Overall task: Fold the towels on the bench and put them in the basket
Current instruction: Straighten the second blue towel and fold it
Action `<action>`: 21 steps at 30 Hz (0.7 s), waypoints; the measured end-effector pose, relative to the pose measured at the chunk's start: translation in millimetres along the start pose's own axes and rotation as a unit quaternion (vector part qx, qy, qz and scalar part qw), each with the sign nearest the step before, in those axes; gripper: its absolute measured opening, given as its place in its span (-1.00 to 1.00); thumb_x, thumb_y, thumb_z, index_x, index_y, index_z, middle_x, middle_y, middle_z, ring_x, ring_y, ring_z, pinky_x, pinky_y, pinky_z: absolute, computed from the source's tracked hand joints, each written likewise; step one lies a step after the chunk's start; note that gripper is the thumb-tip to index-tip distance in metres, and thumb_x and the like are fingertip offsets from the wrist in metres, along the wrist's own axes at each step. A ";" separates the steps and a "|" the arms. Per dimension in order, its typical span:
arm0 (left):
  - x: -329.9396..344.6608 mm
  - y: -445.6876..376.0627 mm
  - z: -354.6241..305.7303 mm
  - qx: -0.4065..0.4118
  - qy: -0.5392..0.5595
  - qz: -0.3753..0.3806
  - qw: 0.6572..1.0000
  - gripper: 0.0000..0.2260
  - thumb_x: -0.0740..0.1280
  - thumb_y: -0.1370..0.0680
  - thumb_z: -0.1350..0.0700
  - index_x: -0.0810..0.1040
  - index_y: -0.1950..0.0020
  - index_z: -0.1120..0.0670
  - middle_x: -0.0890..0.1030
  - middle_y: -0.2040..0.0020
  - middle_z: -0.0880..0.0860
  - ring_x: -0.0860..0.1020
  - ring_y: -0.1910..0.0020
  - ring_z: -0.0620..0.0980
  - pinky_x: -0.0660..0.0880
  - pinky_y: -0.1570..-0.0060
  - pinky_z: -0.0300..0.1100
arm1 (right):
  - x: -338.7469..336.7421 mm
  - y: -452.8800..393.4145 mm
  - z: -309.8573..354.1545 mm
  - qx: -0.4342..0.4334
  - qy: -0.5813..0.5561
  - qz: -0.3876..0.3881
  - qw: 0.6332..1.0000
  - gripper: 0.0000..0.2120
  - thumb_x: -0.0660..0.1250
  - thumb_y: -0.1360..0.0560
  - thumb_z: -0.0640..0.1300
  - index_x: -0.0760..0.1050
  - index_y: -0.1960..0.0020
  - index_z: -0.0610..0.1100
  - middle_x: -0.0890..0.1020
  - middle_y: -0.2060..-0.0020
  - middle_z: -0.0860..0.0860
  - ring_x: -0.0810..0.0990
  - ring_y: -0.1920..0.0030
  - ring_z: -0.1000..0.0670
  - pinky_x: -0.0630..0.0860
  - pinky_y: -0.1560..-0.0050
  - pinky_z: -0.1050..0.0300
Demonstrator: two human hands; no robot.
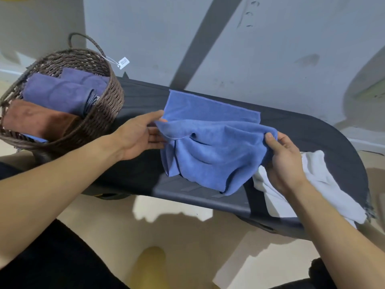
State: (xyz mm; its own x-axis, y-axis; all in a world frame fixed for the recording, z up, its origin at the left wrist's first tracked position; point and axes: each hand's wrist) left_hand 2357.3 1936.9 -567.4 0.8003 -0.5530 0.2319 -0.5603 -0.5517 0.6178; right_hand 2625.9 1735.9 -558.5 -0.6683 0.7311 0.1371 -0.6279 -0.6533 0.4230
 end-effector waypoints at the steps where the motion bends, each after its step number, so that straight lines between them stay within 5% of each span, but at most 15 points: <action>1: -1.6 -1.9 3.1 -0.005 -0.028 -0.004 1.000 -0.71 0.39 -0.47 -0.17 0.60 0.05 0.05 0.65 0.15 0.10 0.64 0.13 0.06 0.54 -0.01 -0.03 | -0.3 -1.2 -1.3 0.016 0.005 0.019 1.000 -0.81 0.33 -0.60 -0.14 0.48 -0.17 -0.18 0.69 0.09 -0.06 0.67 0.15 -0.02 0.59 0.25 0.12; 5: 4.7 -2.2 23.1 -0.013 -0.238 -0.051 0.970 -0.62 0.47 -0.45 -0.18 0.60 -0.06 0.09 0.71 0.08 0.07 0.68 0.13 0.01 0.55 0.18 -0.12 | -2.0 -2.0 -14.7 0.043 0.210 0.069 0.974 -0.66 0.47 -0.49 -0.06 0.51 -0.20 -0.17 0.72 0.05 -0.05 0.71 0.06 -0.04 0.61 0.19 0.10; 8: 9.0 1.9 39.9 -0.034 -0.375 -0.043 0.925 -0.65 0.47 -0.45 -0.17 0.61 0.03 0.11 0.71 0.25 0.04 0.66 0.30 -0.04 0.50 0.36 -0.18 | -10.1 1.8 -20.5 0.018 0.519 0.124 0.845 -0.65 0.48 -0.40 0.20 0.57 0.04 -0.05 0.69 0.23 0.02 0.67 0.23 0.07 0.59 0.21 0.09; 11: 11.7 6.7 49.1 -0.062 -0.482 -0.015 0.874 -0.64 0.49 -0.38 -0.21 0.59 0.07 0.05 0.69 0.32 0.03 0.59 0.35 -0.05 0.54 0.23 -0.12 | -13.7 13.8 -22.1 0.084 0.607 0.222 0.759 -0.61 0.54 -0.28 0.27 0.51 0.10 0.05 0.65 0.28 0.13 0.58 0.34 0.25 0.41 0.37 0.39; 13: 14.8 8.4 54.0 -0.041 -0.510 -0.031 0.858 -0.70 0.52 -0.36 -0.15 0.59 0.11 0.04 0.68 0.30 0.00 0.58 0.34 -0.09 0.55 0.15 -0.14 | -11.4 20.9 -27.6 0.079 0.614 0.230 0.751 -0.58 0.61 -0.24 0.18 0.46 0.10 0.06 0.62 0.31 0.14 0.55 0.38 0.25 0.37 0.39 0.43; 16: 20.3 9.3 60.7 0.016 -0.527 -0.055 0.848 -0.85 0.50 -0.38 -0.02 0.62 0.22 0.03 0.63 0.31 -0.04 0.53 0.36 -0.13 0.48 0.28 -0.25 | -3.1 25.6 -35.4 0.015 0.633 0.191 0.750 -0.65 0.61 -0.26 0.08 0.46 0.21 0.00 0.52 0.43 0.15 0.44 0.45 0.17 0.34 0.44 0.38; 21: 22.7 6.2 61.1 0.083 -0.463 -0.056 0.881 -0.89 0.42 -0.49 0.07 0.55 0.20 0.04 0.63 0.32 -0.04 0.52 0.37 -0.14 0.47 0.23 -0.20 | -0.3 21.1 -35.2 -0.002 0.549 0.181 0.816 -0.80 0.55 -0.33 -0.07 0.52 0.29 -0.03 0.60 0.43 0.15 0.51 0.43 0.19 0.38 0.34 0.37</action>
State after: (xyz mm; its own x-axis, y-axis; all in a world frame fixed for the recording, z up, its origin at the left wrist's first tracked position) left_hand 2358.9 1882.8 -604.3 0.3777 -0.7188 -0.5836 -0.5740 -0.6764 0.4616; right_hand 2598.8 1714.9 -581.2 -0.7635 -0.1261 -0.6333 -0.3090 -0.7898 0.5299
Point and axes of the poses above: each hand's wrist, its own y-axis away from the middle knuckle, its own x-axis out of the palm, z = x × y
